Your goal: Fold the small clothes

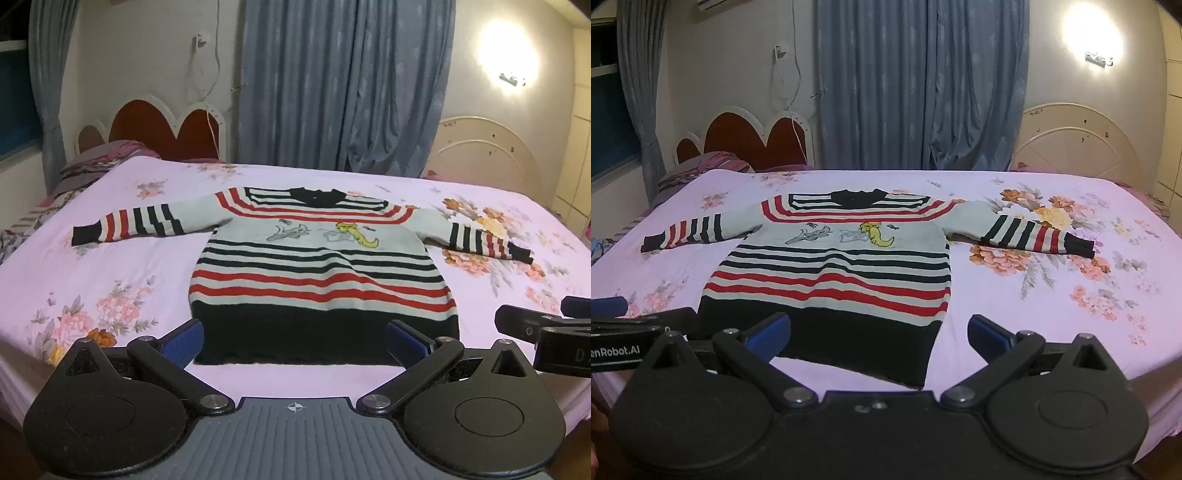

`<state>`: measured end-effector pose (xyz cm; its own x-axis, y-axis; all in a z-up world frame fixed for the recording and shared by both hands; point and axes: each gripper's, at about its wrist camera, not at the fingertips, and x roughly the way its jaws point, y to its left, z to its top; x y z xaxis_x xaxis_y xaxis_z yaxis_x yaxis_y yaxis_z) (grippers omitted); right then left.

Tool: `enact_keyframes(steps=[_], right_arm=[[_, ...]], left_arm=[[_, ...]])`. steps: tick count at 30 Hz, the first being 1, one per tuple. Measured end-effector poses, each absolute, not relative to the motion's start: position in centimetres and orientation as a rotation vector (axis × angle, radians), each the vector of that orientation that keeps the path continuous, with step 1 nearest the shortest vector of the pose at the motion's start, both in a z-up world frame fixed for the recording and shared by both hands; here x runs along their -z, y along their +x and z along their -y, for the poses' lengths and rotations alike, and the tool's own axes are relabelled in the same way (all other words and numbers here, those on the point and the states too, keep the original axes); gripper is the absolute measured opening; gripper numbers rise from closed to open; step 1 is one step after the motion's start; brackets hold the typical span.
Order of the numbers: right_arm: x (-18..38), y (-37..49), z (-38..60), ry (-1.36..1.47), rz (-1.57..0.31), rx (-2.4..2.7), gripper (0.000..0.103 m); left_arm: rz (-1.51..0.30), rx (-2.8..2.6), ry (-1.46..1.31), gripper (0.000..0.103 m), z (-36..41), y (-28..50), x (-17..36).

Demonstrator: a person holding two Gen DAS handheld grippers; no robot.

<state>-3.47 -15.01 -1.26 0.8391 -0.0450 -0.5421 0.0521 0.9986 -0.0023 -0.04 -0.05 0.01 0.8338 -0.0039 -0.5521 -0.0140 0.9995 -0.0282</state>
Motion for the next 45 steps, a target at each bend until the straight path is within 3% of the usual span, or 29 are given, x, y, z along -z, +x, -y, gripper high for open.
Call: enact_keyframes(steps=[45], right_arm=[[1.1,-3.6,15.2,0.018,-0.569,0.048,0.102]], left_arm=[[-0.559,-0.032,-0.024,0.103,-0.3,0.0,-0.9]])
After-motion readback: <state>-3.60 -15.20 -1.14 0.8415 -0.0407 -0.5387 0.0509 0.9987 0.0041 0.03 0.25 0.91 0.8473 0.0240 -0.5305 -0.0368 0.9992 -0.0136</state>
